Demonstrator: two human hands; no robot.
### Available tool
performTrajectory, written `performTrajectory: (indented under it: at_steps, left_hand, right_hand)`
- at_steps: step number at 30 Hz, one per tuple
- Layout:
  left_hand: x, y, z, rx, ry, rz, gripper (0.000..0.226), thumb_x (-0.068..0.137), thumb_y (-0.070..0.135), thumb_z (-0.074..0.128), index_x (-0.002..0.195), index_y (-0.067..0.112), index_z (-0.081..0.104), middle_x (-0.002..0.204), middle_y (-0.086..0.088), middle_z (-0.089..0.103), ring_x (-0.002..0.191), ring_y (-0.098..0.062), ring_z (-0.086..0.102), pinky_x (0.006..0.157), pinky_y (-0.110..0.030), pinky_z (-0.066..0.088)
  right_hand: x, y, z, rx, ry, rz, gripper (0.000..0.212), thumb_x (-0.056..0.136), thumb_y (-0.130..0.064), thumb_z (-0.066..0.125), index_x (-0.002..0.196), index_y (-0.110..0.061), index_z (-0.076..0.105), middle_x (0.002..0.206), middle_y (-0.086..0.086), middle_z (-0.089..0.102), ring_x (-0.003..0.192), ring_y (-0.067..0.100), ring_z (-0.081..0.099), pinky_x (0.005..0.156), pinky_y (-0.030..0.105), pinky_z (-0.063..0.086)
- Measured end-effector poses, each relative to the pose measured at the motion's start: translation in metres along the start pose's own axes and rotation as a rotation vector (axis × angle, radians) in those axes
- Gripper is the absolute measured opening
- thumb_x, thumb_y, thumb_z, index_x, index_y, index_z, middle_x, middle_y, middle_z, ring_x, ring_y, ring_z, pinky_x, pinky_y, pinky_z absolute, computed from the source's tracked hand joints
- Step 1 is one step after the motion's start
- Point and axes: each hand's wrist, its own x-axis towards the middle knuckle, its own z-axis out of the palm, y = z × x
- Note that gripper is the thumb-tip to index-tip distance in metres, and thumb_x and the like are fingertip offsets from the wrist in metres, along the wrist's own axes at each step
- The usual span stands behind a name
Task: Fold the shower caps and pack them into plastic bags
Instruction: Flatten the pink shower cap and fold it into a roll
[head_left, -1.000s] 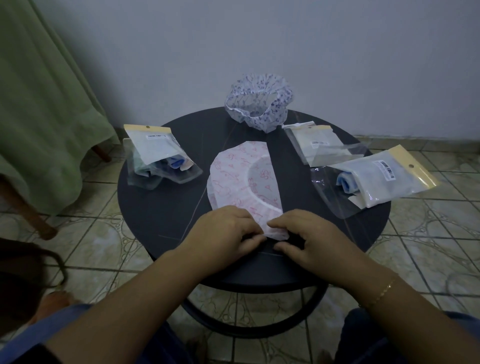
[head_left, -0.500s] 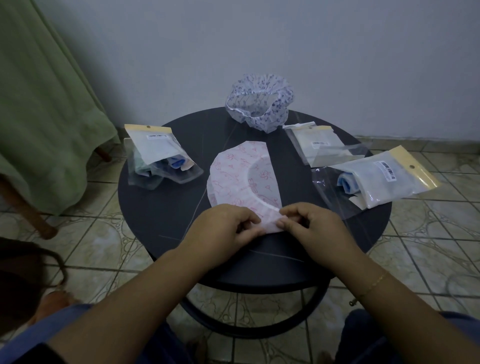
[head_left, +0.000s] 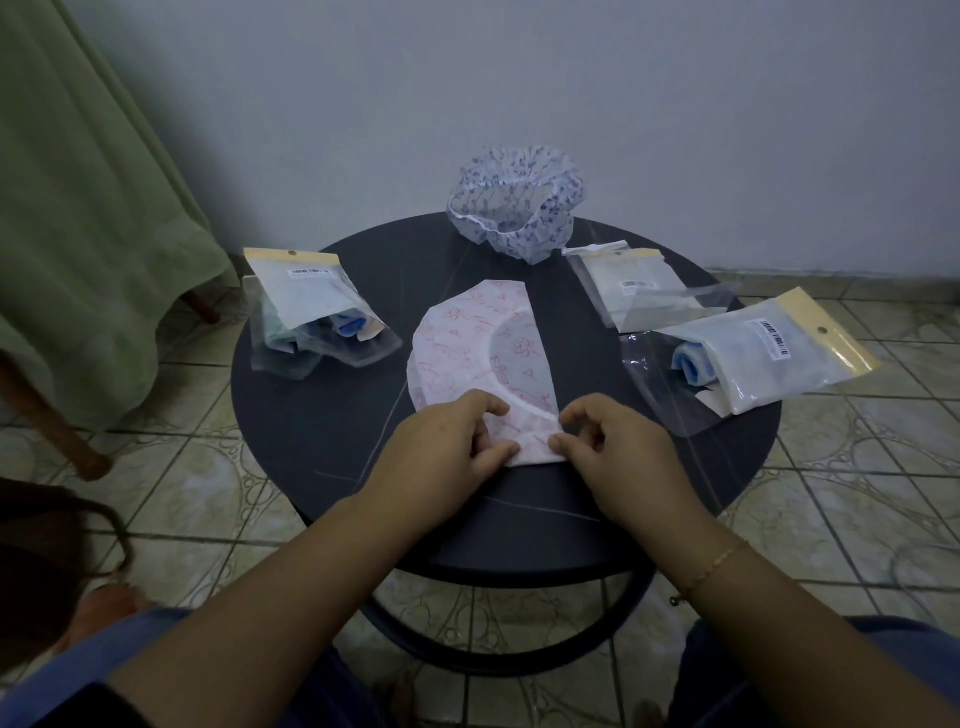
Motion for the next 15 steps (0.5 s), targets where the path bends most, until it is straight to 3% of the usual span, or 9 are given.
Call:
performTrajectory:
  at_steps: [7,11,15]
  left_hand:
    - [-0.002,-0.012,-0.009,0.013,-0.087,0.081,0.038,0.09,0.022,0.058,0.125,0.033,0.048,0.098,0.023,0.042,0.08,0.007,0.047,0.07,-0.009,0.037]
    - [-0.002,-0.01,-0.015,0.109,-0.137,0.169,0.043,0.092,0.016,0.049,0.124,0.043,0.054,0.115,0.025,0.04,0.087,0.0,0.05,0.075,-0.018,0.039]
    - [-0.003,-0.002,-0.01,0.327,-0.103,0.308,0.042,0.088,0.047,0.038,0.125,0.039,0.058,0.12,0.011,0.053,0.089,-0.015,0.057,0.07,-0.029,0.045]
  right_hand:
    - [0.0,-0.002,-0.002,-0.176,-0.055,-0.052,0.014,0.091,-0.035,0.055,0.101,-0.03,0.064,0.088,-0.01,0.045,0.095,0.012,0.046,0.073,0.027,0.036]
    - [-0.002,-0.002,-0.002,-0.208,-0.046,-0.078,0.018,0.092,-0.036,0.053,0.103,-0.029,0.064,0.092,-0.008,0.047,0.099,0.013,0.046,0.075,0.027,0.038]
    - [-0.002,0.001,-0.001,-0.228,-0.03,-0.122,0.02,0.092,-0.036,0.052,0.104,-0.028,0.066,0.097,-0.006,0.053,0.101,0.011,0.045,0.079,0.028,0.041]
